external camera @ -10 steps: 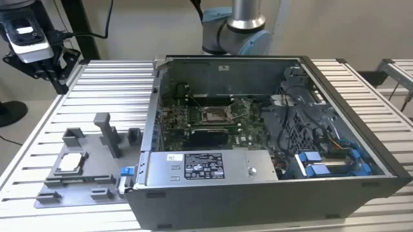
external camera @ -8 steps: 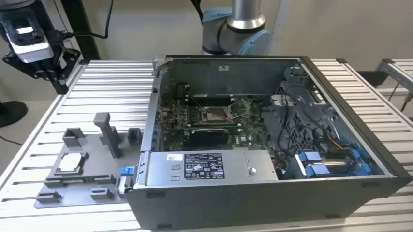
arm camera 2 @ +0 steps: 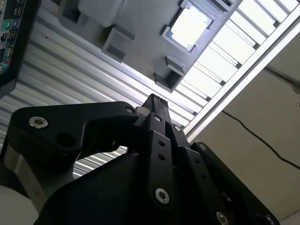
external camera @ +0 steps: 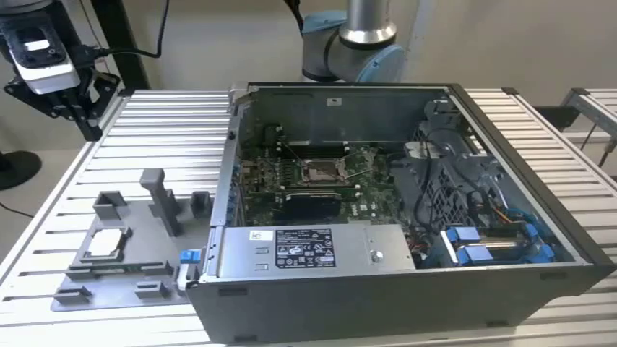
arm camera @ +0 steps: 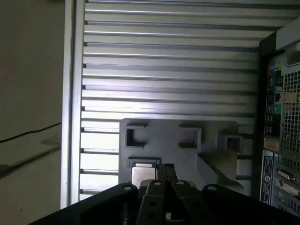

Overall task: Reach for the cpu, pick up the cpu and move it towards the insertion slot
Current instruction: 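Reach for the cpu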

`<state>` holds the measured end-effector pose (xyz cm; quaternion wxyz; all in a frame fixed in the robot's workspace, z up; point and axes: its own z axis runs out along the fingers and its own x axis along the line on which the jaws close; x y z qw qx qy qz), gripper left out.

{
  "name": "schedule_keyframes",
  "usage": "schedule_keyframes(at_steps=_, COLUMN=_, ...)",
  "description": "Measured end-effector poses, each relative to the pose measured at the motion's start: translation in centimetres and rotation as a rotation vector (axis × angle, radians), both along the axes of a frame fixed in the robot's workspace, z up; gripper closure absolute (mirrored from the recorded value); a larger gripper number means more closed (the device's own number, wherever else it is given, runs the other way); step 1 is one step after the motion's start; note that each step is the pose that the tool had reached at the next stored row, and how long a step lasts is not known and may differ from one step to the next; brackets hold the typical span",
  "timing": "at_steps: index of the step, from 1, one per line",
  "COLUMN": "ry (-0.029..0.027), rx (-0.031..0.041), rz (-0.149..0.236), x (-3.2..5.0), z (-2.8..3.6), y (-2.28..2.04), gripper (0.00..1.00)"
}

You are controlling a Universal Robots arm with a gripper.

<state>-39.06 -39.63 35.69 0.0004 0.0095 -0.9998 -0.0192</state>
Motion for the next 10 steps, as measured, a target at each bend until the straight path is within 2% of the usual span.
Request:
schedule_keyframes(at_steps=5, ry=-0.0001, rx=0.0001, rz=0.0, x=-0.17, z=-0.04, y=-0.07, gripper=1.0)
schedule_keyframes(at_steps=10, ry=0.0, rx=0.0001, rz=0.0, x=-0.88, z=-0.17, y=-0.9, gripper=1.0)
